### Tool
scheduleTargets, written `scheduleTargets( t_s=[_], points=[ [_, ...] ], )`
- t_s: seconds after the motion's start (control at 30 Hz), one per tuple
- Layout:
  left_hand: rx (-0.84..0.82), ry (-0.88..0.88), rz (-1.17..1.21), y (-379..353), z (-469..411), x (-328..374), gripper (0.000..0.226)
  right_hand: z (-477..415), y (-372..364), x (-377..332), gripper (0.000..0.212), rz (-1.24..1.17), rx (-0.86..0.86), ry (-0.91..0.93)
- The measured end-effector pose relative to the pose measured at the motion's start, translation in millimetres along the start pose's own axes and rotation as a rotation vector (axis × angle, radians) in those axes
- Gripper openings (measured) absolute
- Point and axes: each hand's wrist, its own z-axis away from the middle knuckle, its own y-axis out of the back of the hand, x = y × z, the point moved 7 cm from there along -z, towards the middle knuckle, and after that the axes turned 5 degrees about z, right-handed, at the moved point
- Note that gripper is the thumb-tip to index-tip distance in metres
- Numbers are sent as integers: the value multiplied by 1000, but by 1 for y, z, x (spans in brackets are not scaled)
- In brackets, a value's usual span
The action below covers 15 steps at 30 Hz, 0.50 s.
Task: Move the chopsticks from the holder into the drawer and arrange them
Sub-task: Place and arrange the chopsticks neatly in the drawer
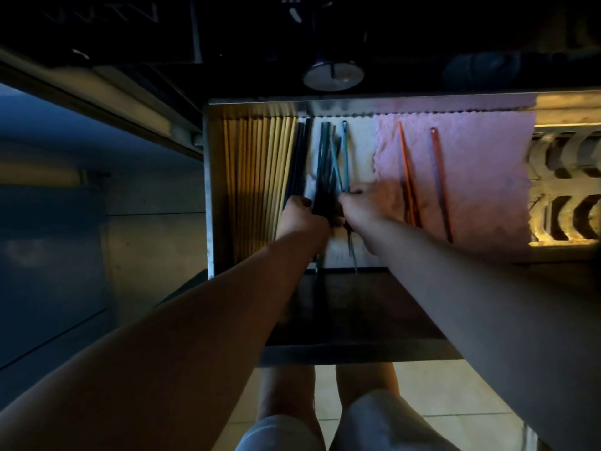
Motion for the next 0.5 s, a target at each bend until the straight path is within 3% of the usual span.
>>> scheduleTargets(
  t_s=[0.13,0.27,0.37,0.5],
  points=[
    [3,-160,-206,8,6,8,49,9,11,-5,26,86,70,28],
    [-95,-453,-760,4,6,18,71,16,15,-17,31,257,150,165],
    [-168,-479,-1030,4,-2,4,87,20,4,-25,37,326,154,325],
    [-146,-519,-1144,9,-2,-5,85,22,-8,-26,38,399,80,349]
  ],
)
